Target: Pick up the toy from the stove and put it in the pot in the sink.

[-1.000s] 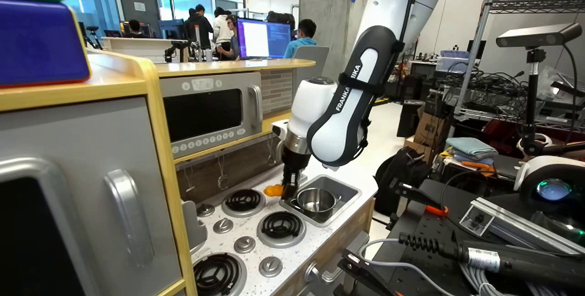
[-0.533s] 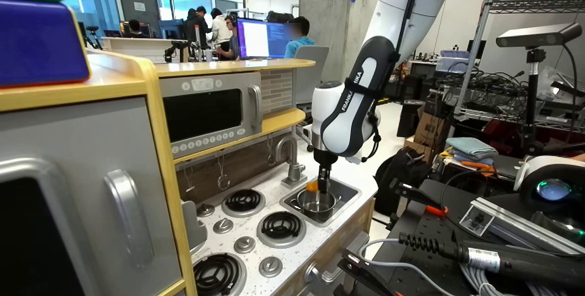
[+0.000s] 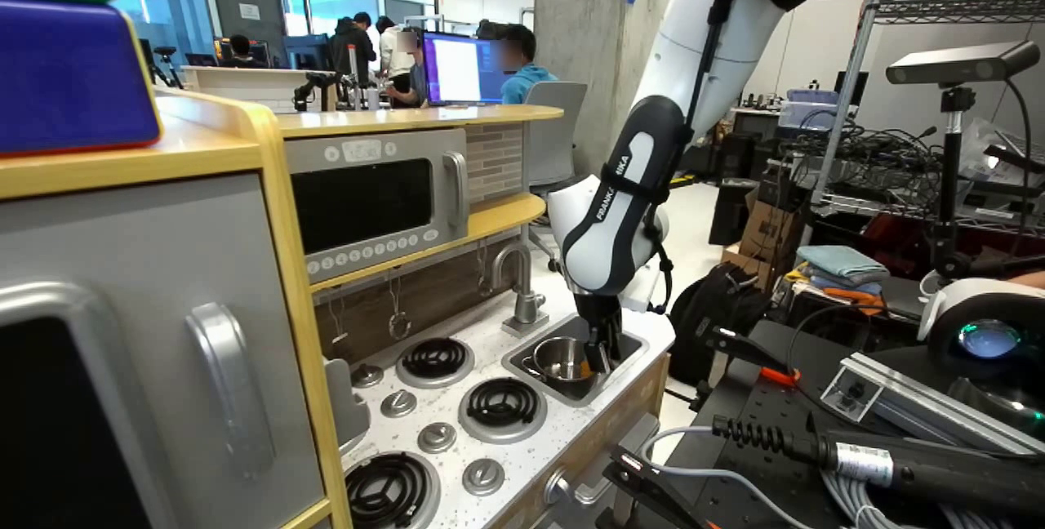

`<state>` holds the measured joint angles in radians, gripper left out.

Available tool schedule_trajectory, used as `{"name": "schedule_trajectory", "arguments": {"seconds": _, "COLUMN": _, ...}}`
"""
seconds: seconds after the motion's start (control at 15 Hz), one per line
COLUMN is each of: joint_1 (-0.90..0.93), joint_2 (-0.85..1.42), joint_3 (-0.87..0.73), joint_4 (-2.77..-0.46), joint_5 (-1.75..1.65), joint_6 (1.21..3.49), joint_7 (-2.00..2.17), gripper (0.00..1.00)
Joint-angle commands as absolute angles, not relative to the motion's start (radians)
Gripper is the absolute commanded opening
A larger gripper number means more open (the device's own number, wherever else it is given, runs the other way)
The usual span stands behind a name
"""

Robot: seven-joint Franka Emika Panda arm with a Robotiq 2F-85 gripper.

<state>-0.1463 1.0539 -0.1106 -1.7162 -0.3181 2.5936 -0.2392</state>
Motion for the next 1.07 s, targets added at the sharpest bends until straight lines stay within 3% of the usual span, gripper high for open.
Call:
{"name": "schedule_trajectory", "arguments": {"seconds": 0.0, "joint_1": -0.119, "joint_2": 1.082, "joint_3": -0.090, "joint_4": -1.654, "joint_5": -0.274, "joint_6": 2.530, "joint_7": -0.215, "gripper": 0.18}}
{"name": "schedule_trajectory", "arguments": {"seconds": 0.33, "joint_1": -0.120, "joint_2": 1.038, "joint_3": -0.052, "joint_4": -1.691, "joint_5": -0.246, "joint_6": 2.550, "joint_7": -0.224, "gripper": 0.18}}
{"name": "schedule_trajectory", "arguments": {"seconds": 0.93, "joint_1": -0.226, "joint_2": 0.684, "joint_3": 0.102, "joint_4": -2.068, "joint_5": -0.225, "joint_6": 2.766, "joint_7": -0.391, "gripper": 0.18}}
{"name": "schedule_trajectory", "arguments": {"seconds": 1.0, "joint_1": -0.249, "joint_2": 0.640, "joint_3": 0.126, "joint_4": -2.111, "joint_5": -0.218, "joint_6": 2.756, "joint_7": -0.427, "gripper": 0.39}}
